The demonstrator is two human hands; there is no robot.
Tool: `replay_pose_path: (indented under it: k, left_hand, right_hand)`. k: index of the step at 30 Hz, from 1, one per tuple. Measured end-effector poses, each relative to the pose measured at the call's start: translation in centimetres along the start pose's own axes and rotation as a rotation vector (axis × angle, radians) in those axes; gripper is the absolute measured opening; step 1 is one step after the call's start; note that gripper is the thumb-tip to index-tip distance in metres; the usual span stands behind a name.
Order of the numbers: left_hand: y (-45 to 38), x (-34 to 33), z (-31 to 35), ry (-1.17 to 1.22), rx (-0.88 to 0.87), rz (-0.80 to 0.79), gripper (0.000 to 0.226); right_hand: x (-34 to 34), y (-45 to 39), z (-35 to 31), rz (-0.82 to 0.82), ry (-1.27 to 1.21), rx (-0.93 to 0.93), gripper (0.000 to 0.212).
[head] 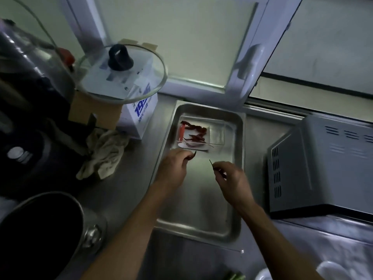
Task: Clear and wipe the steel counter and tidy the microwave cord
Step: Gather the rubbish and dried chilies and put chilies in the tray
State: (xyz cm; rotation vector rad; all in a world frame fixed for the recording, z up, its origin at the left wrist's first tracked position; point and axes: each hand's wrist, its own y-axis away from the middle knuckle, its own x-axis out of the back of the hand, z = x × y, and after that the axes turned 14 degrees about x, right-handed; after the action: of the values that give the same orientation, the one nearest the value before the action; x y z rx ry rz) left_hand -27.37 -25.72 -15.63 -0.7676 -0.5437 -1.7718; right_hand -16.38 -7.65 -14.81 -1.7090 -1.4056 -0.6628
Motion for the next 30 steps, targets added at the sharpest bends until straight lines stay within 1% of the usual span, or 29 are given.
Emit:
replay_pose_path:
  k: [6, 8, 11, 17, 19, 22, 24, 27, 30]
  left_hand:
    - [-6.8, -2.2, 0.6, -0.051, 0.025, -0.018, 0.027]
    - [-8.7, -3.1, 0.9, -0.056, 0.012, -0.033, 0.029]
    - [-11.2, -4.1, 1.0, -0.136, -0.029, -0.056, 0.032]
    - [-14.8, -6.1, -1.5, -0.243, -0.044, -0.123, 0.027]
    - [-15.1, -6.5, -2.2, -0.264, -0.072, -0.097, 0.023]
    - [-15.0, -6.8, -3.0, -0.286, -0.104, -0.01, 0.015]
    - [-14.8, -6.8, -3.4, -0.283, -0.114, 0.026, 0.011]
    - [-14.6, -6.6, -4.1, -0.285, -0.108, 0.044, 0.013]
    - [-14.0, -6.1, -4.1, -0.274, -0.071, 0.034, 0.017]
  right_hand:
    - [-0.5, -3.0, 2.9, 0.061, -0.027, -0.051, 0.018]
    - [-0.7, -4.0, 3.7, 0.068, -0.034, -0.057, 0.018]
    - [-1.1, -5.6, 5.1, 0.085, -0.047, -0.063, 0.018]
    - [-2.8, -9.0, 7.5, 0.093, -0.077, -0.065, 0.017]
    - [-3.6, -10.2, 8.1, 0.086, -0.088, -0.065, 0.018]
    - [-4.6, -12.0, 8.6, 0.046, -0.095, -0.028, 0.021]
    - [-5.2, -13.2, 8.9, 0.047, -0.094, -0.018, 0.021]
    - [-5.8, -14.9, 9.0, 0.043, -0.08, -0.019, 0.02]
    - [-6.6, -16.2, 8.9, 0.002, -0.062, -0.012, 0.02]
